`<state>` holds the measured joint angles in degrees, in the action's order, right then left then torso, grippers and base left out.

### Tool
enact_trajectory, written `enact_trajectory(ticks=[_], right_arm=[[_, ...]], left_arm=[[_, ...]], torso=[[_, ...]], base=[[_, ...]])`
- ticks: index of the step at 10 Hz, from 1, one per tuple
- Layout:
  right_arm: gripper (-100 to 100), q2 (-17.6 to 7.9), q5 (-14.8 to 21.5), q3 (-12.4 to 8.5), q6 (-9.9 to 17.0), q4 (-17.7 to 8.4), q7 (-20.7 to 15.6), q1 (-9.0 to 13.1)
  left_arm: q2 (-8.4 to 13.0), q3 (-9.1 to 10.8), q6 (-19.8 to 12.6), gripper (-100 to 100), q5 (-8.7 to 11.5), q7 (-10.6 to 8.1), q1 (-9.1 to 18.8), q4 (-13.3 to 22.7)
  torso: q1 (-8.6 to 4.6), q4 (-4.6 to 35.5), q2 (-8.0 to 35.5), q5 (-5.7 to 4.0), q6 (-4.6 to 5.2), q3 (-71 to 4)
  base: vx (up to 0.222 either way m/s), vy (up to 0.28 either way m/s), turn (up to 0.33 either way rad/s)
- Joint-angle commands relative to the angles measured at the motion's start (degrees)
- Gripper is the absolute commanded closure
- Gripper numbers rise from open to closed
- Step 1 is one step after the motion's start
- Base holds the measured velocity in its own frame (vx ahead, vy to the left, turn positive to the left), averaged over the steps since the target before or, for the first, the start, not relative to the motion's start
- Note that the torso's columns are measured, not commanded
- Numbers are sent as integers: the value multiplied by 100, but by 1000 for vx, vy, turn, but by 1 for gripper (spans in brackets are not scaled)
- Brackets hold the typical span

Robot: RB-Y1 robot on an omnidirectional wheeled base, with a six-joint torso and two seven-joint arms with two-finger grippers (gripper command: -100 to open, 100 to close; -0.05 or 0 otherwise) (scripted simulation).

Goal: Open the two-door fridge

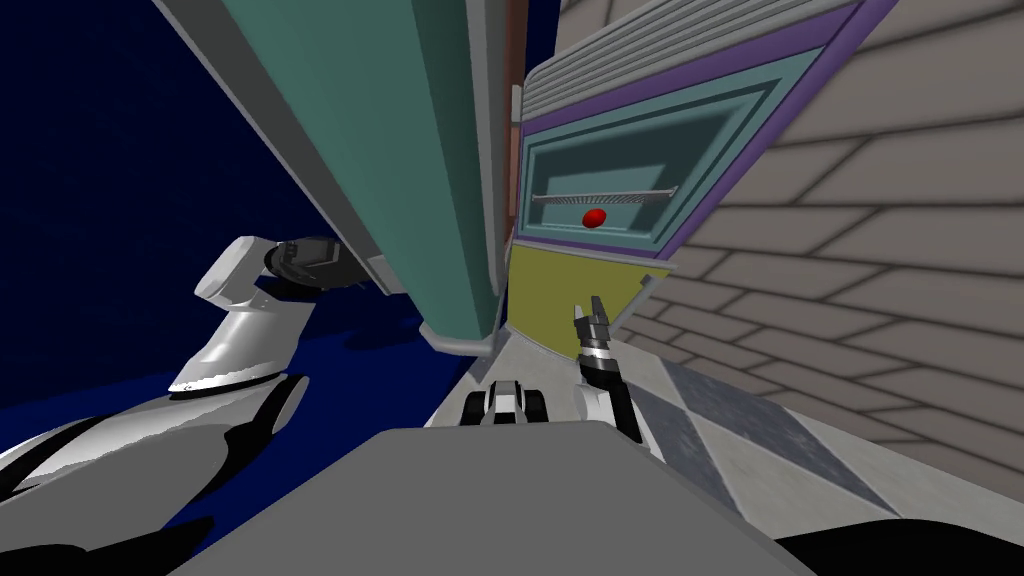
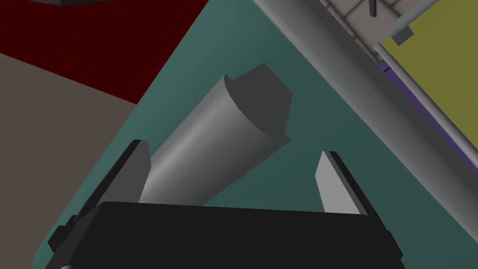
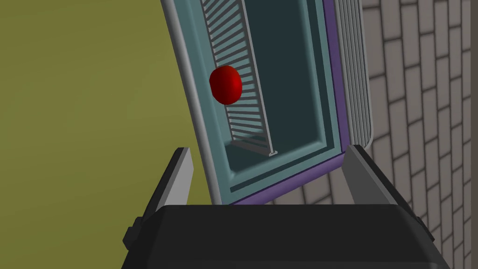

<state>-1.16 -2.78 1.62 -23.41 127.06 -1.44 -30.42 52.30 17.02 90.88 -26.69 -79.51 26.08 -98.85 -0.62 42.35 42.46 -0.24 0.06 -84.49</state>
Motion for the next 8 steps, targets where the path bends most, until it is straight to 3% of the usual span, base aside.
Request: enact_trajectory(ticks=[1, 2, 3, 8], right_arm=[[0, 0, 0, 0, 0, 0, 0, 1], [0, 0, 0, 0, 0, 0, 0, 0], [0, -1, 0, -1, 0, 0, 0, 0], [0, -1, 0, -1, 0, 0, 0, 0]], left_arm=[[160, 91, -148, -100, 125, -293, 247, 25], [134, 76, -84, -100, 106, -224, 201, 44], [138, 82, -96, 0, 111, -244, 206, 41], [138, 84, -91, 0, 115, -241, 211, 34]], torso=[[26, -4, -12, 5, 3, -10], [55, -10, -27, 18, -1, -18], [73, -12, -30, 28, -4, -17], [64, -10, -24, 26, -5, -12]], base=[[-2, -27, -15], [-2, -10, -3], [0, 0, 0], [0, 0, 0]])
